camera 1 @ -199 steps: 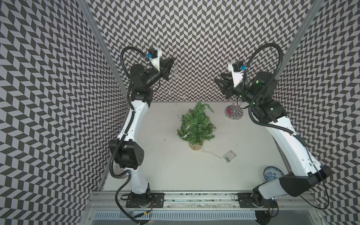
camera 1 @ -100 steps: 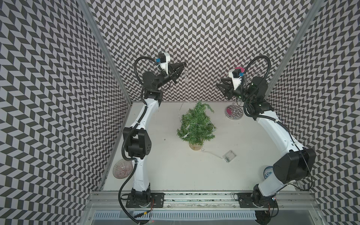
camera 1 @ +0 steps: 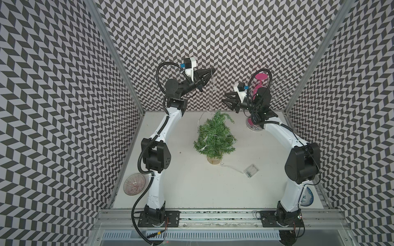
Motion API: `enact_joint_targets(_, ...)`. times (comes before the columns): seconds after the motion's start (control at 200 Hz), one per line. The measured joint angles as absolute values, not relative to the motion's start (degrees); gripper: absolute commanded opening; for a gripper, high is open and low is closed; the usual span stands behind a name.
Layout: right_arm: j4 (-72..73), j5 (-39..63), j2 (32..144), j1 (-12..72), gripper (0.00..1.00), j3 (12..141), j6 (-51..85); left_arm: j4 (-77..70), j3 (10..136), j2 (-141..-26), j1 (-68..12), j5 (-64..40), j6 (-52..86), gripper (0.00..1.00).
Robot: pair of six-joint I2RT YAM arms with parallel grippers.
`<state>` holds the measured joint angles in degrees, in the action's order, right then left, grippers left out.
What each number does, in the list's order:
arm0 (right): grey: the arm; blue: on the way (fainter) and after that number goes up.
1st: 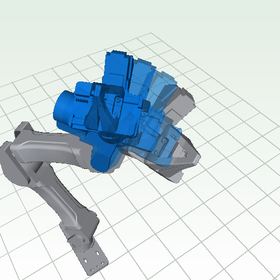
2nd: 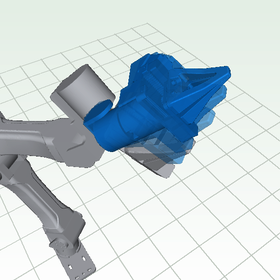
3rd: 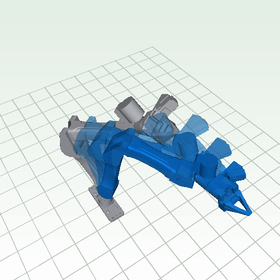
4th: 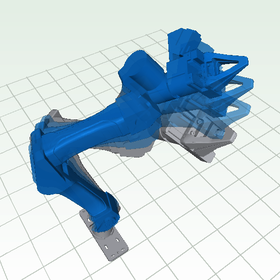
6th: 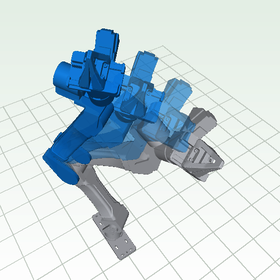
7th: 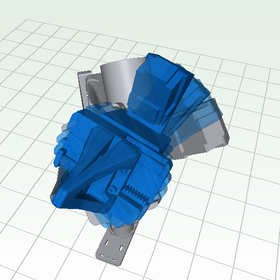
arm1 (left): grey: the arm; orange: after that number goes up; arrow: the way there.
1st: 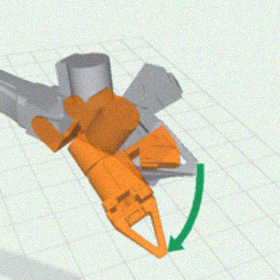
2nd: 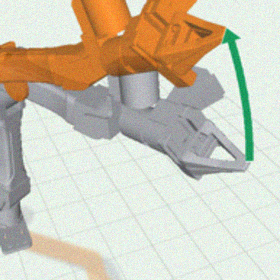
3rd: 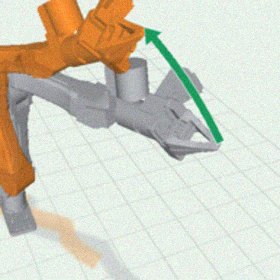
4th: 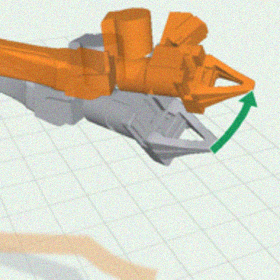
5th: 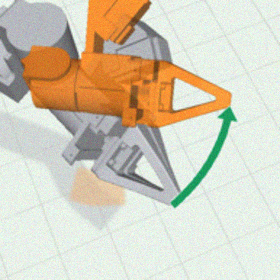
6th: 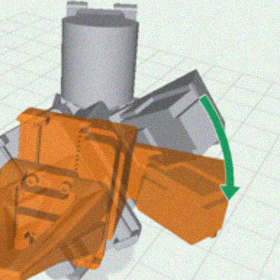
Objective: Wrap string light around the christmas tree
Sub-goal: Wrap the light string around the Christmas tree.
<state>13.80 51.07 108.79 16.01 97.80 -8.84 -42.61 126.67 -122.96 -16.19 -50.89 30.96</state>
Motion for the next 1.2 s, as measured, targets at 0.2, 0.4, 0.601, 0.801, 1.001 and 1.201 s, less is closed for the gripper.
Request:
enact_joint_targets(0.2,13.8,52.8,110.0,17.7,0.46,102.9,-9.2,-42.3,126.7,-123.1,-17.6,-51.0,31.0,0.02)
enact_joint_targets(0.4,16.4,52.3,111.4,18.5,0.40,106.1,-8.3,-42.2,126.7,-123.2,-19.0,-51.8,31.0,0.03)
enact_joint_targets(0.601,15.6,51.1,113.2,18.7,0.25,108.6,-8.6,-42.1,126.7,-123.2,-19.6,-52.3,31.0,0.03)
enact_joint_targets(0.801,14.3,48.8,113.2,18.7,0.26,108.6,-9.7,-42.1,126.7,-123.2,-19.7,-52.4,31.4,0.03)
enact_joint_targets(1.001,14.1,48.2,113.5,18.7,0.29,108.9,-9.6,-42.2,126.7,-123.2,-19.7,-52.4,31.9,0.03)
enact_joint_targets(1.201,13.7,47.6,114.0,18.7,0.29,109.0,-9.6,-42.3,126.7,-123.0,-19.7,-52.4,32.5,0.03)
